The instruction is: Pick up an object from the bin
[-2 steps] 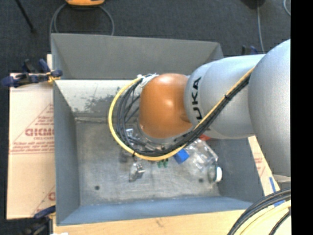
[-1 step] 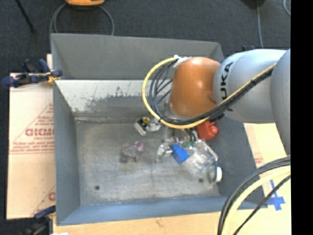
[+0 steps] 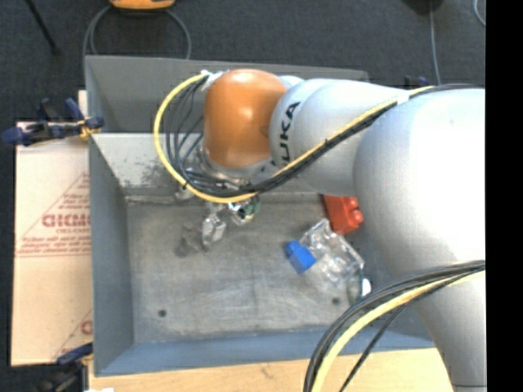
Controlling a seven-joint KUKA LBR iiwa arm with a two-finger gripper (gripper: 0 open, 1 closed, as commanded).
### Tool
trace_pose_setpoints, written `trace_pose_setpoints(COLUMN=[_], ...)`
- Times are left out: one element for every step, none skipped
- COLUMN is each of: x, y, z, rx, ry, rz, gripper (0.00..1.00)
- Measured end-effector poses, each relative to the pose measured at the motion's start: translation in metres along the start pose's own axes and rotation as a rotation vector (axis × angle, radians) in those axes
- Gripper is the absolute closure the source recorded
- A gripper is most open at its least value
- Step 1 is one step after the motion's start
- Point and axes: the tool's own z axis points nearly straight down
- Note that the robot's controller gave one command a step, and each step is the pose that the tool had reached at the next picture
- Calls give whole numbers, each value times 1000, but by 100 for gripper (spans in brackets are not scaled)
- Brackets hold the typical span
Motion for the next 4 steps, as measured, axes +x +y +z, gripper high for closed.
trace_pose_setpoints(x=[-11, -10, 16, 16], y=[30, 62, 111, 112], z=[0, 0, 0, -3], rx=[-2, -4, -3, -7], ry=[-8, -4, -10, -4], rz=[332, 471, 383, 388], gripper=[0, 0, 0, 100])
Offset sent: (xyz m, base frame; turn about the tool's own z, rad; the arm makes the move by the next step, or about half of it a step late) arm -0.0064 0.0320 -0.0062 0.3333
